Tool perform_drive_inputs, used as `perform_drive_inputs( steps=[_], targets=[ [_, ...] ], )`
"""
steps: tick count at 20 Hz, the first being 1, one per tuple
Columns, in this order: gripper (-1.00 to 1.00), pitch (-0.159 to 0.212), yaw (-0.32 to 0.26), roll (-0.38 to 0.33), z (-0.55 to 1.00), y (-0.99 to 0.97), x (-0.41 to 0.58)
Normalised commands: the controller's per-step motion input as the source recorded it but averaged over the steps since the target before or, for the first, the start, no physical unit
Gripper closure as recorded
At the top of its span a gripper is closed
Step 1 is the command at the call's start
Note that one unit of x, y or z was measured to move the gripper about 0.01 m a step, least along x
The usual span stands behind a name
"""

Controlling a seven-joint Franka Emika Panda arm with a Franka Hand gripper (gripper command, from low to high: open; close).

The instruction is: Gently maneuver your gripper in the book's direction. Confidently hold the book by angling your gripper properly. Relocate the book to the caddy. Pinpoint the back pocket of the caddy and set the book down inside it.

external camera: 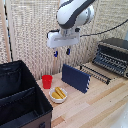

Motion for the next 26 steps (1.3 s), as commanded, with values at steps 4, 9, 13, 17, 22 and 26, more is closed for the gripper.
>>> perform_drive_inputs(
  steps=[4, 9, 13, 17, 22, 26],
  targets=[
    [-1.0, -0.021, 0.208, 0.002, -0.25, -0.59, 0.09],
    [-1.0, -0.005, 0.25, 0.0, -0.23, -0.55, 0.143],
    [-1.0, 0.0, 0.237, 0.0, -0.23, -0.5, 0.086],
    [-1.0, 0.0, 0.147, 0.0, -0.24, -0.44, 0.0],
    [-1.0, -0.001, 0.009, 0.0, -0.28, -0.34, -0.035],
    [-1.0, 0.0, -0.019, 0.0, -0.28, -0.29, -0.006]
  ],
)
